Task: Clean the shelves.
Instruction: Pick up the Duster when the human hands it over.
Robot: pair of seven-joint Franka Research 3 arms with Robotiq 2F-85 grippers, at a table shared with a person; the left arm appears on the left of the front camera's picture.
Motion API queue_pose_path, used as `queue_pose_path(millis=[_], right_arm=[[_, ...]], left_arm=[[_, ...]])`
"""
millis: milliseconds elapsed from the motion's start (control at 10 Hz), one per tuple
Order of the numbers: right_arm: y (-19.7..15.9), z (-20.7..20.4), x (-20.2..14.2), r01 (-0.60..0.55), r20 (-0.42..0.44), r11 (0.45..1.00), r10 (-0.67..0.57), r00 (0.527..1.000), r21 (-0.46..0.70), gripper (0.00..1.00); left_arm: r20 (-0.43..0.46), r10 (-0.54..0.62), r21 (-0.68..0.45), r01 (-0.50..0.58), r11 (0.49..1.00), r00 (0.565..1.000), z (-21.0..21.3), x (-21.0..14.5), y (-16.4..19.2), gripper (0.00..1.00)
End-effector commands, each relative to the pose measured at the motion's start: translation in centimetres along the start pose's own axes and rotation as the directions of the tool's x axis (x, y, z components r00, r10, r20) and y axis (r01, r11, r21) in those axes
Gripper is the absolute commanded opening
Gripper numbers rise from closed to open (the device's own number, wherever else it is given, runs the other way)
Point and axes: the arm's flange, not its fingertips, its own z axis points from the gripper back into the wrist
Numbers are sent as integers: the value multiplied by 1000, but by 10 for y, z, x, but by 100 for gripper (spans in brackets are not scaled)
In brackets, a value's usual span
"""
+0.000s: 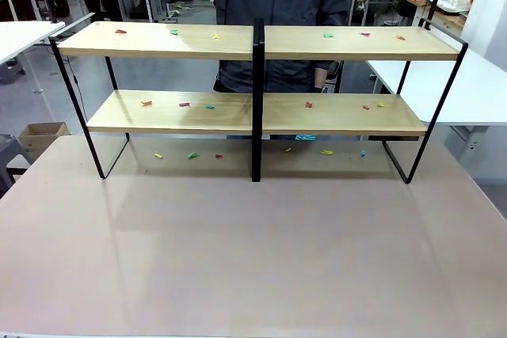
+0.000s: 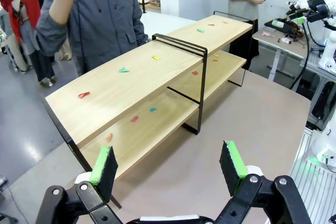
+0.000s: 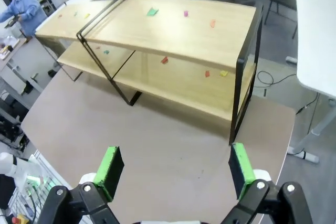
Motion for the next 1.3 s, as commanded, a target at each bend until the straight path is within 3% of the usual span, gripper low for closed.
queue_pose_path(millis=[0,300,800,900,1000,1200], right_arm=[[8,28,-25,11,27,1000,-11,1000,-2,100],[15,42,-39,-26,24,999,25,999,47,100],[24,21,-35,-140,-16,988,141,990,72,100],[25,20,-33,-116,21,992,115,993,45,100],[20,34,-23,-107,-30,991,110,994,75,100],[20,34,-23,-107,-30,991,110,994,75,100]], left_arm=[[2,-9,4,9,1000,1000,-1,0,1,100],[2,-9,4,9,1000,1000,-1,0,1,100],[2,-9,4,9,1000,1000,-1,0,1,100],[2,-9,4,9,1000,1000,-1,0,1,100],[2,-9,4,9,1000,1000,-1,0,1,100],[2,-9,4,9,1000,1000,-1,0,1,100]])
